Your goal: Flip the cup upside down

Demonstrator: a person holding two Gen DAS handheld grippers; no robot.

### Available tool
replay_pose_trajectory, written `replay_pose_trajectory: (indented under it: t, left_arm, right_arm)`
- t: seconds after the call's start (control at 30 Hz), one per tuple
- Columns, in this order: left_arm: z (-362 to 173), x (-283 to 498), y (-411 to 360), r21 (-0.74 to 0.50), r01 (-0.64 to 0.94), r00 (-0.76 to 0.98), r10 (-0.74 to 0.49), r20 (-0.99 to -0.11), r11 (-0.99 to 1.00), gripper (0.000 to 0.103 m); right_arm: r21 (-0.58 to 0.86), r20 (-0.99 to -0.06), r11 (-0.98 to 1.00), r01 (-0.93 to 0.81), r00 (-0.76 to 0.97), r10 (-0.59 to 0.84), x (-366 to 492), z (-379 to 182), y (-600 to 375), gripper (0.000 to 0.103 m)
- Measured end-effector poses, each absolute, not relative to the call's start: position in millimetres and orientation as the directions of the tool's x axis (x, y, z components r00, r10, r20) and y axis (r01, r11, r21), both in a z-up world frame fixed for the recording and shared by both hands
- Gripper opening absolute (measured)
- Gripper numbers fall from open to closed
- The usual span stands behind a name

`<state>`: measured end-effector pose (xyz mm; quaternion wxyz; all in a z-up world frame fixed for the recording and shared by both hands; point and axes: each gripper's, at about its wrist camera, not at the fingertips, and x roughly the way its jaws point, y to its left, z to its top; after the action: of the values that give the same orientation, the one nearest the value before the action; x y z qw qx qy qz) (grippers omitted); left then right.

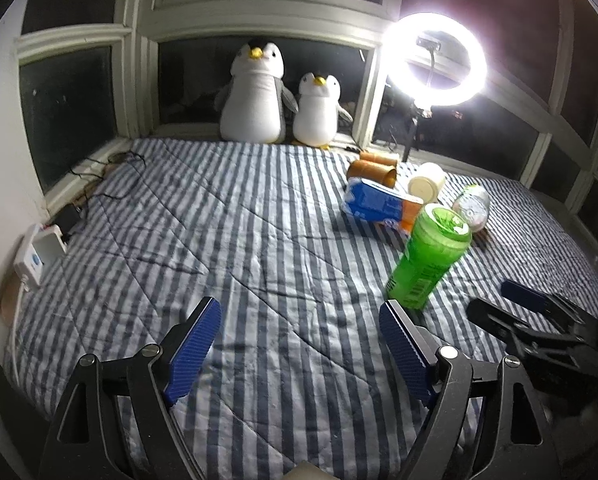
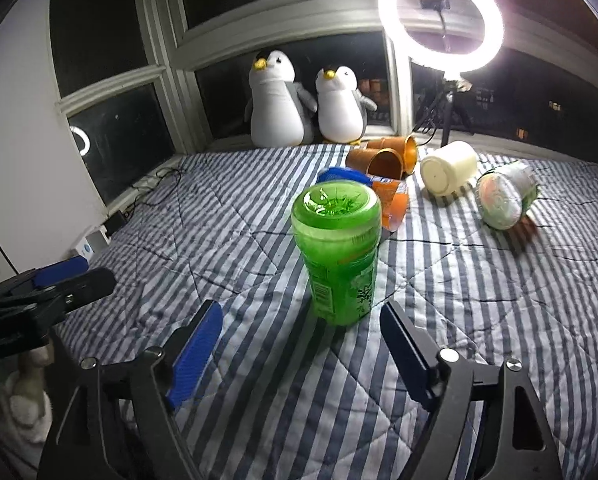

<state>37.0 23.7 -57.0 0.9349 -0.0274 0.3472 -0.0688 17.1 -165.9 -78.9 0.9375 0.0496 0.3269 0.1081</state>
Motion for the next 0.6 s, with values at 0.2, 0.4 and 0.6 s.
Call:
replay_pose_trajectory:
  t: [0.2, 0.4, 0.6]
  left_arm:
    - [-48.0, 33.0, 24.6, -0.068, 0.09, 0.787, -0.112, -0.607, 0.994, 0.087]
    - [-37.4, 24.5, 24.6, -0.043, 0.071, 0.825, -0.083, -0.558, 0.997, 0.09]
    - [-26.3, 13.7, 19.4, -0.023, 0.071, 0.853, -0.072, -0.517, 0.997, 0.094]
  right_arm:
    - [0.11, -0.562, 0.984, -0.142, 0.807, 0.18, -7.1, -62.9, -158.0, 0.08]
    - [0.06, -0.508, 0.991, -0.119, 0.851, 0.133, -27.9, -49.7, -150.7, 0.085]
    - [0.074, -0.45, 0.993, -0.089, 0.886, 0.113, -44.0, -39.0, -154.0, 0.088]
